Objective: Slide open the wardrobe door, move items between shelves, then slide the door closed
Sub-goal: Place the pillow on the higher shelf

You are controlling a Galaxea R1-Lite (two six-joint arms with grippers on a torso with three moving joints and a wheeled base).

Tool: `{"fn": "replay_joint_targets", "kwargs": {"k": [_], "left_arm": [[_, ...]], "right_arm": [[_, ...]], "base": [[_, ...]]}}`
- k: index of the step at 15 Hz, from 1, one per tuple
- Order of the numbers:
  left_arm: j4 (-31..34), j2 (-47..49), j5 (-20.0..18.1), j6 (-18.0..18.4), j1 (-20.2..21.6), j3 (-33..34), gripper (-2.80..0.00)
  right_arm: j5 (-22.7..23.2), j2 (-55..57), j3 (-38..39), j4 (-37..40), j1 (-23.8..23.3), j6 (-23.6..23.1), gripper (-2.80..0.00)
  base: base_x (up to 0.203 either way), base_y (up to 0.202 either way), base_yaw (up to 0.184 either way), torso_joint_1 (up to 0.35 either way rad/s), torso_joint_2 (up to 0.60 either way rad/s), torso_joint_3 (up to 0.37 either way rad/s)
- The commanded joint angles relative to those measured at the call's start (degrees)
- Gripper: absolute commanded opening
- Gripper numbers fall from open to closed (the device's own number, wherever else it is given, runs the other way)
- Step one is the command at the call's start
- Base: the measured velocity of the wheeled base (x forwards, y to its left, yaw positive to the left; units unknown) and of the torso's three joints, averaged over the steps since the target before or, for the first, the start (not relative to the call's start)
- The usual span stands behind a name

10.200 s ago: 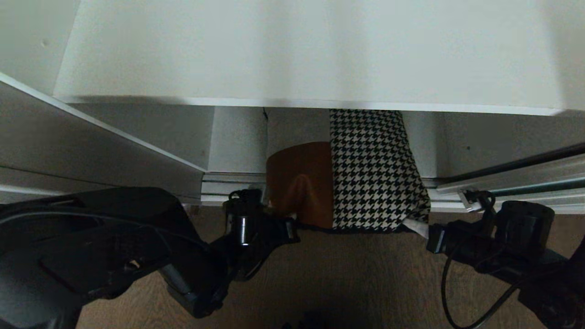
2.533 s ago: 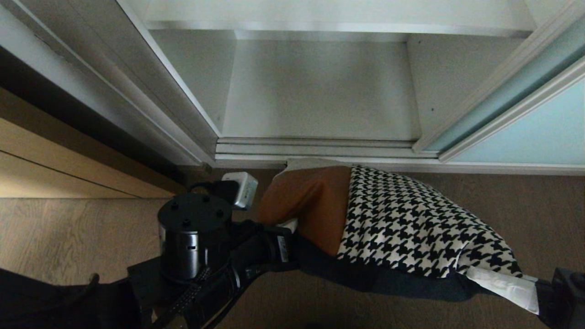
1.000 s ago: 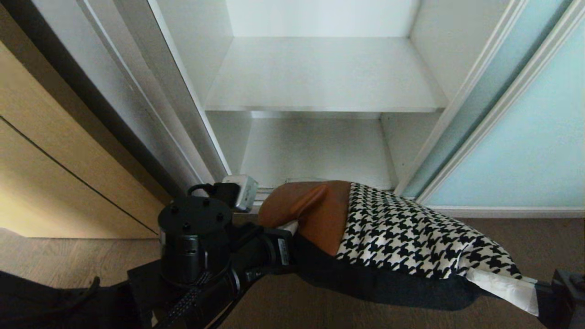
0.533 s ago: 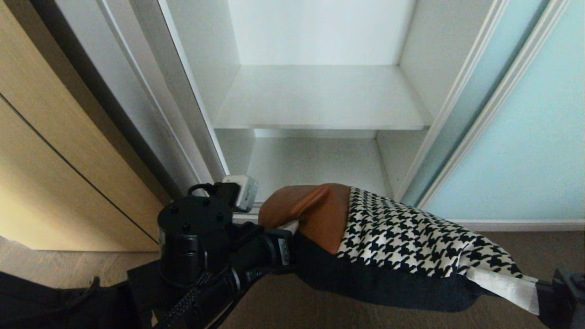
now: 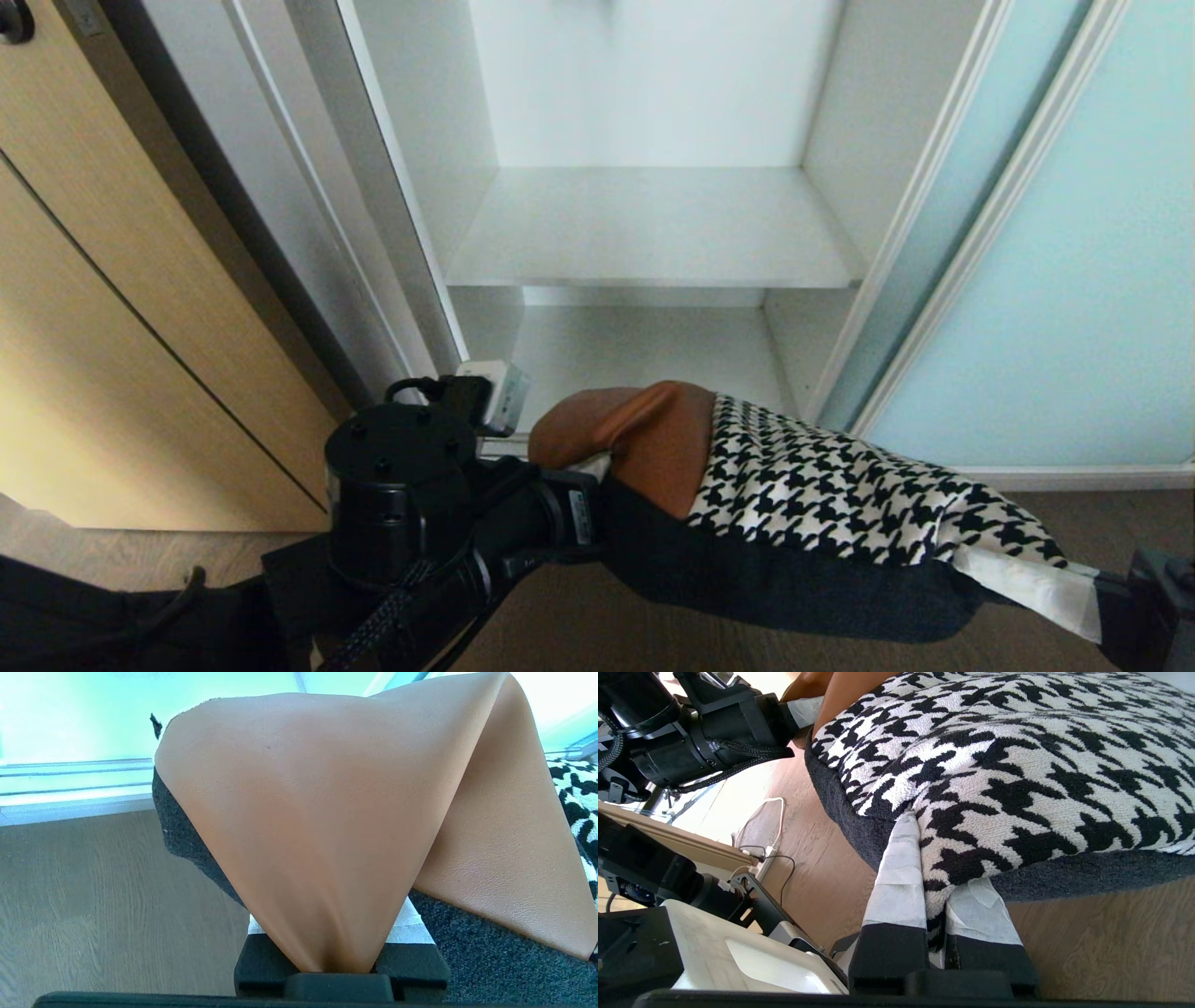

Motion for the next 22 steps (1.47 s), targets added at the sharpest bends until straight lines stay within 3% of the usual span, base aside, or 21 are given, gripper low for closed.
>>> {"fn": "replay_joint_targets", "kwargs": {"k": [1,12,22], "left_arm": [[-0.3,-0.1,0.2,-0.1,0.0,0.0,-2.80],[-0.3,0.0,1.2,-0.1,0.0,-0.4,-2.80],[-0.3,-0.4,1.3,0.0,0.1,-0.5,-2.80]], "right_arm": [[0.2,0.3,0.0,-0.2,0.0,0.1,-2.80],[0.3,0.0,-0.2,-0.3,0.0,1.6,-2.80],[0.3,-0.1,-0.3,-0.4,0.0,1.6,-2.80]], "base": [[0.000,0.000,0.000,0.000,0.00,0.000],[0.000,0.000,0.000,0.002,0.00,0.157],[0.013,0.000,0.000,-0.001,0.00,0.010]]}}
